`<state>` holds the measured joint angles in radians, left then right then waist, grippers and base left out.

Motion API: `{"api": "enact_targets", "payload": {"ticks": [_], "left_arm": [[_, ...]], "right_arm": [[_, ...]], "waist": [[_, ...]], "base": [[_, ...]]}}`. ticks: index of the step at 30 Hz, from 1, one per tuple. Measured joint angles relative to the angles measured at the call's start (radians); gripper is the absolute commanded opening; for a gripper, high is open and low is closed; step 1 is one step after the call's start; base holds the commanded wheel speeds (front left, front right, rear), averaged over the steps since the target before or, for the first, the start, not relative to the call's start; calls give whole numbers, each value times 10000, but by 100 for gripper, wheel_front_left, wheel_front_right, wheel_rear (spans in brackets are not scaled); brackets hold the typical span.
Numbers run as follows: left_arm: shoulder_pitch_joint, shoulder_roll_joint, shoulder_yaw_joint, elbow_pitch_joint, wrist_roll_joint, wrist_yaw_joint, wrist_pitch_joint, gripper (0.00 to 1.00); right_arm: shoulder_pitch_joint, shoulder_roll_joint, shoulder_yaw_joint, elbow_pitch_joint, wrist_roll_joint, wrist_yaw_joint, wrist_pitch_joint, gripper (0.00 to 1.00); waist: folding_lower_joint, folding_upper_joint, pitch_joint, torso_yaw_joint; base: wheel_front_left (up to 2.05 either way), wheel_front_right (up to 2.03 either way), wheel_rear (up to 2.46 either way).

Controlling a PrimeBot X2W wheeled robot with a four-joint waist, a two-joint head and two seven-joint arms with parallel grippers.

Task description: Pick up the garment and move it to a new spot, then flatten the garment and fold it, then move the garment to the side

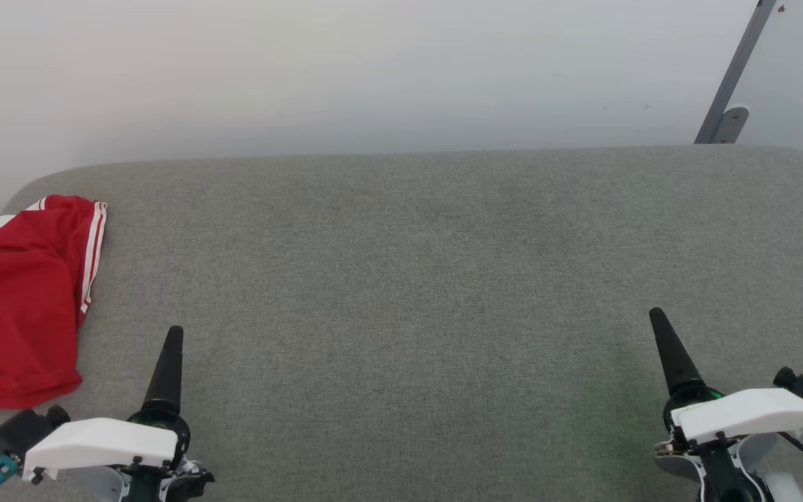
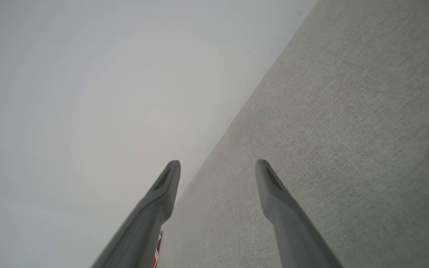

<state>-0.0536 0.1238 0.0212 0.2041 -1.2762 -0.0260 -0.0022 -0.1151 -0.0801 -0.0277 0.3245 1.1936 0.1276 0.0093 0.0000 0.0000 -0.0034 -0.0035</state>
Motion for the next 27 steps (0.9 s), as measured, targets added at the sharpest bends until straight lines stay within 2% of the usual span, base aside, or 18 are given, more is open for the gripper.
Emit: {"api": "enact_targets", "payload": {"ticks": [11, 27], "left_arm": [[10, 391, -169, -90, 1820, 38, -430, 100], [174, 385, -10, -165, 3705, -568, -949, 100]], "right_arm": [[-191, -255, 330, 148, -1814, 0, -368, 100], [-409, -566, 669, 238, -3701, 0, -897, 100]], "waist": [[0, 0, -51, -20], [0, 0, -67, -43]], "base": [[0, 0, 0], [0, 0, 0]]}}
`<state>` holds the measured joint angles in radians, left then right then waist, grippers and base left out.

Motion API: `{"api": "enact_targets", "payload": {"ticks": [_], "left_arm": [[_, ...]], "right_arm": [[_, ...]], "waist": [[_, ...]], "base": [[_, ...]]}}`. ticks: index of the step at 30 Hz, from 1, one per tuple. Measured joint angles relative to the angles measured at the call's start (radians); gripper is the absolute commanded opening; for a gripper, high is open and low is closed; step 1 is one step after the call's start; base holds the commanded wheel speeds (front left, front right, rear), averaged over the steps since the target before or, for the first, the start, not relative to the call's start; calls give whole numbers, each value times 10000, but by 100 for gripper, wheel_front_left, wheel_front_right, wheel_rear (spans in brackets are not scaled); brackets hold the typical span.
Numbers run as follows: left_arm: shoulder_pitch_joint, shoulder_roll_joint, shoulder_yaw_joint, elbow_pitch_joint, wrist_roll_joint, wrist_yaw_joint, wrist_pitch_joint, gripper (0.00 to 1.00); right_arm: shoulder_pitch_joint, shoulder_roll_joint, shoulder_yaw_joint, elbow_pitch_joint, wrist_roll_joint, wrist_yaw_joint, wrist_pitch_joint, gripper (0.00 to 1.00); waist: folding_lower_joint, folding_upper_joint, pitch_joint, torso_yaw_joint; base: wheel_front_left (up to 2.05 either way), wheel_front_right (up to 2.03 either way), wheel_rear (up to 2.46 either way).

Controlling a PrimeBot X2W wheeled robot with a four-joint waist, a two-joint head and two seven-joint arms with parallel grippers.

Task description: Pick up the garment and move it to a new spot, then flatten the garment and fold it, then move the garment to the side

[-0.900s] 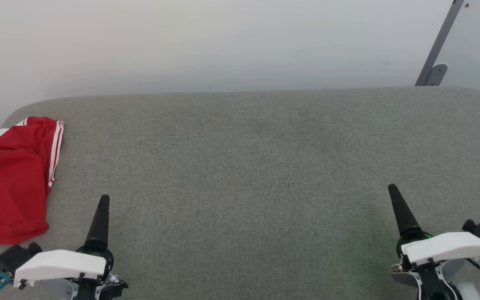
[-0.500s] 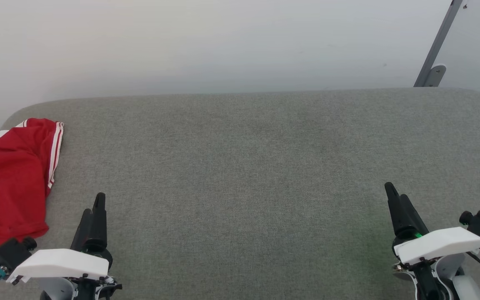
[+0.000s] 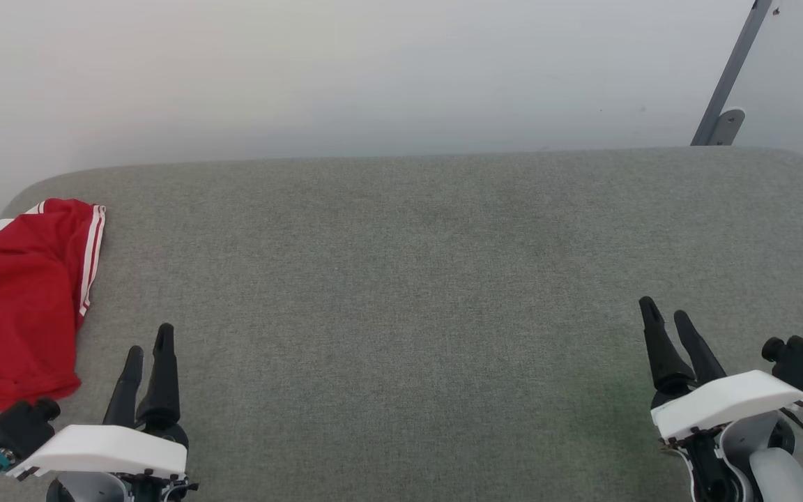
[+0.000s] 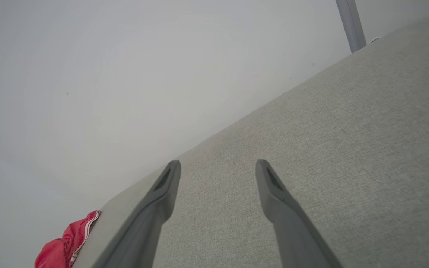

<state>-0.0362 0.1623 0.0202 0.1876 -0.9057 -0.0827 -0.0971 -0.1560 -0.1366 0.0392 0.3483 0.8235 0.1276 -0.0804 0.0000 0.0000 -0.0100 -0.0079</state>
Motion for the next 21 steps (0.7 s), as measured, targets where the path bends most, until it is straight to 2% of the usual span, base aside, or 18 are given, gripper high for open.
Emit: {"api": "enact_targets", "payload": {"ticks": [21], "left_arm": [[46, 46, 13, 4, 2322, -330, -608, 100]], "right_arm": [[-189, -199, 359, -79, -2211, 0, -491, 100]], "waist": [[0, 0, -29, -47]], "base": [[0, 0, 0]]}}
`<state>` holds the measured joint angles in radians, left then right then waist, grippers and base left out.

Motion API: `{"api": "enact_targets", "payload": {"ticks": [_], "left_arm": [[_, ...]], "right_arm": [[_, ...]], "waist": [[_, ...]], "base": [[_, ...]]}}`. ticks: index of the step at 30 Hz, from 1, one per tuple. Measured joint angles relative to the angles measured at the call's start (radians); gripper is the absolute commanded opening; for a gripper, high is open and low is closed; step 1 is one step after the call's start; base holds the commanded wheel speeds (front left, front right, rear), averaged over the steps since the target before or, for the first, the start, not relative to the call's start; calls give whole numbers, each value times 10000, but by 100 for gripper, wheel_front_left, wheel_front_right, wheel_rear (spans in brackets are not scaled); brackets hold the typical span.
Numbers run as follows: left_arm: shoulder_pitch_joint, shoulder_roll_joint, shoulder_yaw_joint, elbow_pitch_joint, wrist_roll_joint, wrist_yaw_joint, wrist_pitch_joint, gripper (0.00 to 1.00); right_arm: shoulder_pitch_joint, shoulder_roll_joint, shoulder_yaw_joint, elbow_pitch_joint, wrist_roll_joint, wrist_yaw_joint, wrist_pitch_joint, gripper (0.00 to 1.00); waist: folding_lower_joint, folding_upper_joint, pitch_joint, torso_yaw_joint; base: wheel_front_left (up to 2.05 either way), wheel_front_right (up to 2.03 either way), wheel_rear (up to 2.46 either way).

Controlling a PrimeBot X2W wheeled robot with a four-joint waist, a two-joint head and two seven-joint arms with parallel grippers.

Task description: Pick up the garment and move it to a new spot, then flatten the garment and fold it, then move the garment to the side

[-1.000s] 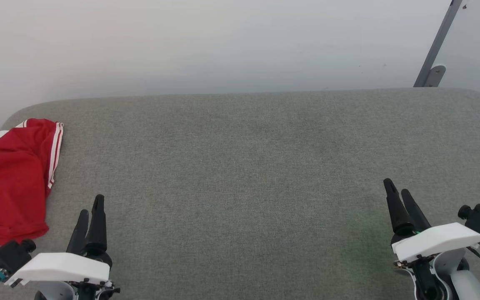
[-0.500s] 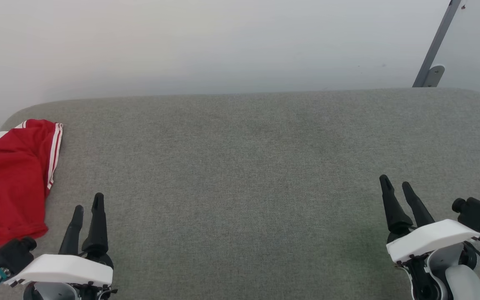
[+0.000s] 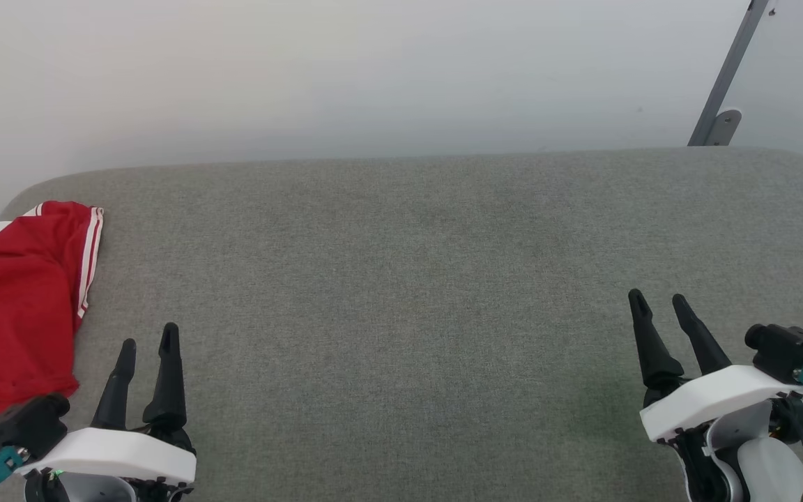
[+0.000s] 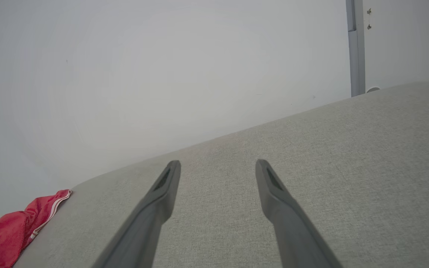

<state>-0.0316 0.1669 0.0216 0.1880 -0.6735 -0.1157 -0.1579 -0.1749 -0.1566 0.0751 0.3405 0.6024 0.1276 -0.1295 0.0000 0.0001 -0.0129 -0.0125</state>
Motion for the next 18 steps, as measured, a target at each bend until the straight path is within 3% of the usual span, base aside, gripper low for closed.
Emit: {"api": "enact_targets", "payload": {"ticks": [18], "left_arm": [[4, 186, -63, -65, 1386, -79, -410, 100]], "right_arm": [[-190, -138, 201, 25, -1586, 2, -385, 100]], "waist": [[0, 0, -18, -30]], "base": [[0, 0, 0]]}}
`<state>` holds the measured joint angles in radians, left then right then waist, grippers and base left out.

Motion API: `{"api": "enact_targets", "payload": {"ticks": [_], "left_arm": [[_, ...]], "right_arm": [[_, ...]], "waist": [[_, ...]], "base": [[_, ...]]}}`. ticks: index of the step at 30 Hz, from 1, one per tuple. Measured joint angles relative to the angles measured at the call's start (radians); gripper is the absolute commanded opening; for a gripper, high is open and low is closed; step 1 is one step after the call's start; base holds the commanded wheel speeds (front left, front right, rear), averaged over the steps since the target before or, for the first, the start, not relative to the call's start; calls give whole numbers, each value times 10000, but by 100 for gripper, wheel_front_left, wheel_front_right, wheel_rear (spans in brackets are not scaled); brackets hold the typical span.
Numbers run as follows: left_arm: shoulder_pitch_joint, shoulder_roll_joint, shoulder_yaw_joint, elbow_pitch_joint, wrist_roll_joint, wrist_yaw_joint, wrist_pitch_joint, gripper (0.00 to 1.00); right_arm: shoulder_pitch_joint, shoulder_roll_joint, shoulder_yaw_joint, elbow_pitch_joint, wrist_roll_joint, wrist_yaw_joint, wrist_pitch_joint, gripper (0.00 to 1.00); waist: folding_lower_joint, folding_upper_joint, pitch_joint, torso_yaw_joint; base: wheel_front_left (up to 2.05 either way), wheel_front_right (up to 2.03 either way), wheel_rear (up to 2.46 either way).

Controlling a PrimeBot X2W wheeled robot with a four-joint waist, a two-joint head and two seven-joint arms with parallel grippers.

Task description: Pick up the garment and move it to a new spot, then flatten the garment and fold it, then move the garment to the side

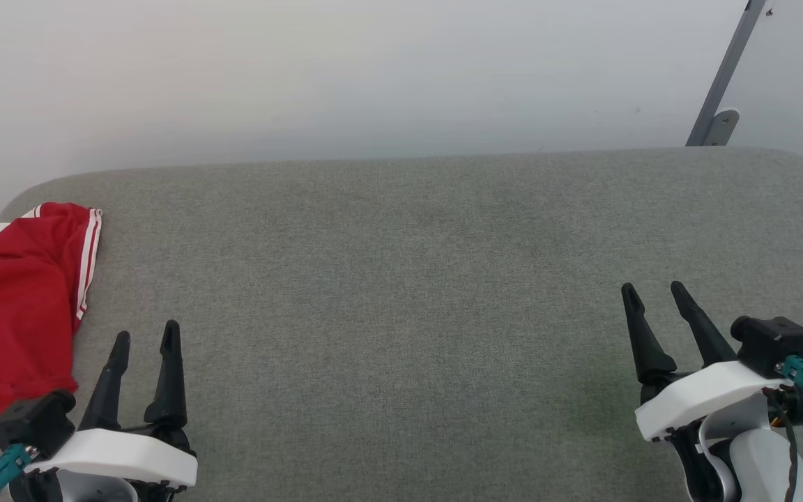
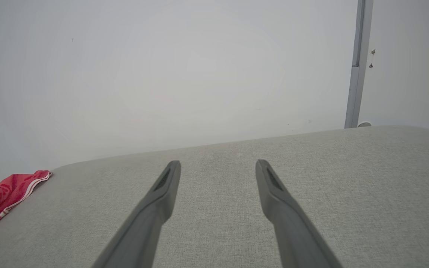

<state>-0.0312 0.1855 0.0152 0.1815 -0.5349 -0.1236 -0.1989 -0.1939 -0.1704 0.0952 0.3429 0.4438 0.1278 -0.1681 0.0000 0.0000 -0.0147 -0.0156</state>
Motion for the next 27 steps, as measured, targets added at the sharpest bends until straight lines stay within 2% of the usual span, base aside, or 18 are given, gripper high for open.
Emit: {"api": "enact_targets", "payload": {"ticks": [27], "left_arm": [[112, 259, -199, -136, 1655, -40, -499, 100]], "right_arm": [[-112, -132, 50, 23, -2146, 2, -541, 100]], "waist": [[0, 0, -10, -61]], "base": [[0, 0, 0]]}}
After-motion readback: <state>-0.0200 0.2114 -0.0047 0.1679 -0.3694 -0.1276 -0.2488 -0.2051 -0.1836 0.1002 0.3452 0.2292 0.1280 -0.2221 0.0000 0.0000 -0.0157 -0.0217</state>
